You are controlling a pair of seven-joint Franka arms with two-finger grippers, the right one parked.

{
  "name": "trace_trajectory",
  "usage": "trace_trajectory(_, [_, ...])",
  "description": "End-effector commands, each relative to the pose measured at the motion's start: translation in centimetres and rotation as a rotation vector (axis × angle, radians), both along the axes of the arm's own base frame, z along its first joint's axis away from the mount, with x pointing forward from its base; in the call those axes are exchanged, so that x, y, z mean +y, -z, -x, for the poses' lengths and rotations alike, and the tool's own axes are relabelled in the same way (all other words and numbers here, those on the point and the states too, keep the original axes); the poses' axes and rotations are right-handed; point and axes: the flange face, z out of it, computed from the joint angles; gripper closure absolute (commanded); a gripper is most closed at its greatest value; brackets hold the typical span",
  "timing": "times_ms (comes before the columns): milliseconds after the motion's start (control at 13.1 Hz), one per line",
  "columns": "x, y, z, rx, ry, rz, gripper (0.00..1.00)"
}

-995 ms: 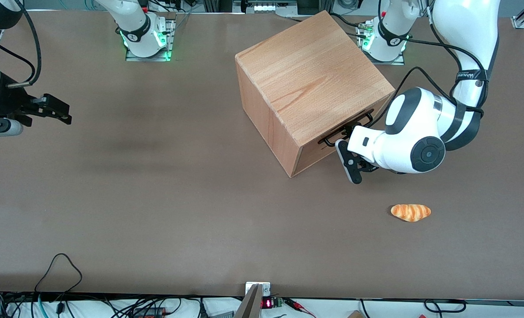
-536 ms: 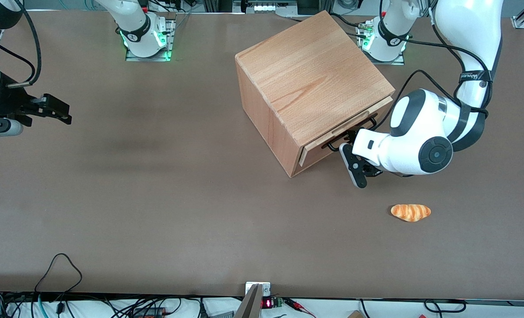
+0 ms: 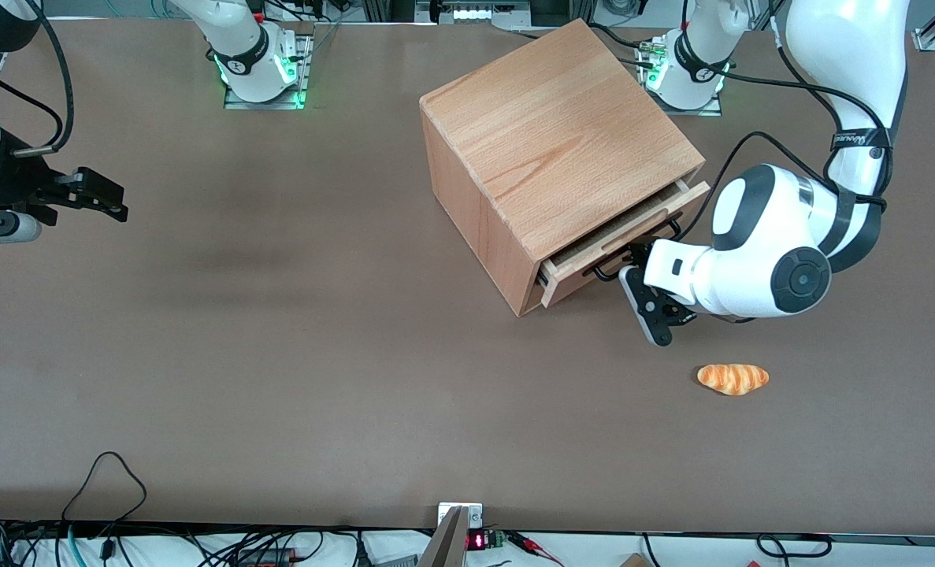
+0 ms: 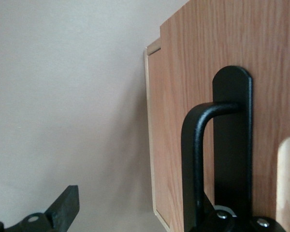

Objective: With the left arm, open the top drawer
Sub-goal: 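Pull the handle outward with the left gripper, sliding the drawer open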

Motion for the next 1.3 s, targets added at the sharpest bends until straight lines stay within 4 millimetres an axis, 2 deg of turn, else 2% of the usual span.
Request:
trace_trajectory(0, [1.3, 1.1, -1.7, -0.010, -0.002, 0.025, 0.00])
trace_trajectory(153, [2.8, 1.2, -2.2, -0.016, -0.025, 0.012, 0.00])
trace_trajectory(230, [3.0, 0.7, -2.5, -0.028, -0.031, 0.013, 0.00])
trace_trajectory(536, [3.7, 1.2, -3.5, -0.035, -0.046, 0.012, 0.00])
trace_trajectory(613, [4.4, 1.2, -3.8, -0.037, -0.056, 0.006, 0.00])
trace_trajectory(1225, [6.6, 1.3, -5.7, -0.088, -0.106, -0.009, 0.00])
